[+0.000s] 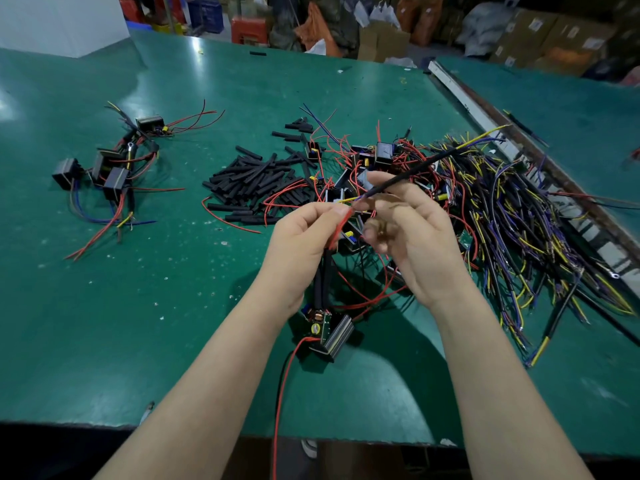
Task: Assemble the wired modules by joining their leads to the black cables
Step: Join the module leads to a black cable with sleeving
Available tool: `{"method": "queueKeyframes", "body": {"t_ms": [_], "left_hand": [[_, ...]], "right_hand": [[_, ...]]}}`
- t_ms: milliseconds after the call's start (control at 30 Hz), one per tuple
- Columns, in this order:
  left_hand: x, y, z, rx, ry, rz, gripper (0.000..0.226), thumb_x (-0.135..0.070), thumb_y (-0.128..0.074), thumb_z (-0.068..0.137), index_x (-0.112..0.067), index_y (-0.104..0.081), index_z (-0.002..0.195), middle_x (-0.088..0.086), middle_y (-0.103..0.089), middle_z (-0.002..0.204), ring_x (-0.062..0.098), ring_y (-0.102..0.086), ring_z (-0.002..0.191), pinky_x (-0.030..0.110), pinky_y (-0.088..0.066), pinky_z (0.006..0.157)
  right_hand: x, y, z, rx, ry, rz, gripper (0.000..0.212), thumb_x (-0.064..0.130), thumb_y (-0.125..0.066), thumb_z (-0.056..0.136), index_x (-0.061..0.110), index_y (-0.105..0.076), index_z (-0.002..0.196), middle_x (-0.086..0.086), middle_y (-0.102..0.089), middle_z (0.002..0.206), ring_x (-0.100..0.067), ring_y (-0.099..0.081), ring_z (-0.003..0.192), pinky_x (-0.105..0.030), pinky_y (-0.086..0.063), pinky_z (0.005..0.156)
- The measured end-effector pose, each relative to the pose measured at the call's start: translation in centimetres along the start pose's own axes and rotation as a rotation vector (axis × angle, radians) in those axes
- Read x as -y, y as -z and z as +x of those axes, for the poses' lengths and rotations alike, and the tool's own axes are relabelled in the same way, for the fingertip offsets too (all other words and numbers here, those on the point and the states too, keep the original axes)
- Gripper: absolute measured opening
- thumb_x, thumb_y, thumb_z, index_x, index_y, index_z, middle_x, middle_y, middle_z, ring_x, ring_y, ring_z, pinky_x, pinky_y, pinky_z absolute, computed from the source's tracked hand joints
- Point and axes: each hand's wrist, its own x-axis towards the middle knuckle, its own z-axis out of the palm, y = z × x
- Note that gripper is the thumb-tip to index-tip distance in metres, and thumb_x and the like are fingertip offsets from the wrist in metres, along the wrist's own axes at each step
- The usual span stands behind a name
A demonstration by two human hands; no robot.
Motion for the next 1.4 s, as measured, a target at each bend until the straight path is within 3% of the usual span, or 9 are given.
{"method": "queueKeyframes", "body": {"t_ms": [167,300,467,567,700,800,933,1100,1400], "left_hand": [[0.0,0.1,0.0,-0.002,0.024,-0.065,0.029,-0.019,-0.060,0.090,-0.027,-0.073,0.064,-0.014,-0.049,0.051,0.000,-0.041,0.046,0.013,-0.036,0.049],[0.1,0.0,-0.2,-0.001,0.019,-0.020,0.029,-0.019,-0.059,0.092,-0.026,-0.073,0.067,-0.013,-0.055,0.056,0.001,-0.046,0.053,0.017,-0.039,0.057],[0.1,-0.2,-0.3,-0.056,-0.034,0.082,0.018,-0.014,-0.057,0.094,-0.019,-0.066,0.078,-0.015,-0.055,0.055,0.000,-0.046,0.055,0.012,-0.040,0.059],[0.1,-0.2,-0.3,-0.092,-0.063,0.110,0.018,-0.014,-0.056,0.094,-0.018,-0.064,0.079,-0.018,-0.054,0.052,-0.003,-0.045,0.053,0.009,-0.039,0.058],[0.3,-0.3,-0.3,-0.118,-0.079,0.116,0.018,-0.015,-0.056,0.094,-0.020,-0.065,0.079,-0.013,-0.058,0.063,0.001,-0.047,0.061,0.012,-0.041,0.062],[0.5,-0.2,-0.3,-0.130,-0.088,0.109,0.017,-0.015,-0.056,0.094,-0.020,-0.064,0.080,-0.018,-0.057,0.054,-0.004,-0.046,0.054,0.009,-0.039,0.058],[0.6,-0.2,-0.3,-0.120,-0.092,0.129,0.016,-0.016,-0.056,0.095,-0.021,-0.063,0.081,-0.022,-0.058,0.054,-0.007,-0.049,0.054,0.006,-0.039,0.058],[0.9,-0.2,-0.3,-0.080,-0.054,0.180,0.017,-0.020,-0.056,0.095,-0.022,-0.065,0.081,-0.011,-0.064,0.072,0.003,-0.053,0.069,0.019,-0.043,0.071],[0.1,-0.6,-0.6,0.120,-0.005,0.175,0.019,-0.018,-0.056,0.094,-0.020,-0.064,0.076,-0.015,-0.048,0.054,-0.002,-0.039,0.051,0.012,-0.034,0.052]], "right_hand": [[-0.5,-0.1,-0.2,0.036,0.075,-0.193,0.018,0.013,-0.059,0.093,0.028,-0.068,0.098,0.010,-0.067,0.088,-0.006,-0.059,0.070,-0.016,-0.042,0.055],[-0.4,-0.1,-0.4,0.026,0.224,-0.293,0.010,0.011,-0.060,0.093,0.015,-0.068,0.097,0.003,-0.067,0.084,-0.002,-0.059,0.068,-0.011,-0.043,0.063],[-1.3,0.0,-0.3,-0.053,0.238,-0.565,0.005,0.019,-0.060,0.095,0.024,-0.063,0.093,0.008,-0.063,0.082,-0.011,-0.060,0.072,-0.026,-0.049,0.070],[-1.5,0.0,-0.3,-0.064,0.237,-0.694,0.006,0.029,-0.058,0.095,0.024,-0.063,0.094,0.009,-0.065,0.084,-0.010,-0.061,0.079,-0.025,-0.050,0.074],[-1.4,-0.4,-0.2,-0.051,0.105,-0.543,0.010,0.031,-0.057,0.095,0.029,-0.061,0.086,0.017,-0.061,0.066,0.000,-0.053,0.058,-0.019,-0.043,0.061],[-1.4,-0.8,-0.3,-0.048,0.049,-0.494,0.015,0.030,-0.056,0.095,0.023,-0.061,0.083,0.011,-0.058,0.062,-0.002,-0.049,0.048,-0.018,-0.043,0.053],[-1.1,-0.8,-0.2,-0.034,-0.026,-0.406,0.017,0.029,-0.056,0.096,0.017,-0.061,0.084,0.014,-0.059,0.055,-0.003,-0.050,0.046,-0.013,-0.040,0.050],[-0.7,-0.8,-0.3,-0.085,-0.008,-0.269,0.018,0.028,-0.059,0.094,0.015,-0.061,0.081,0.010,-0.064,0.062,-0.003,-0.051,0.047,-0.011,-0.039,0.048],[-0.5,-0.7,-0.1,-0.187,-0.056,-0.135,0.023,0.038,-0.065,0.085,0.016,-0.061,0.080,0.010,-0.057,0.055,-0.003,-0.048,0.046,-0.012,-0.037,0.044]]}}
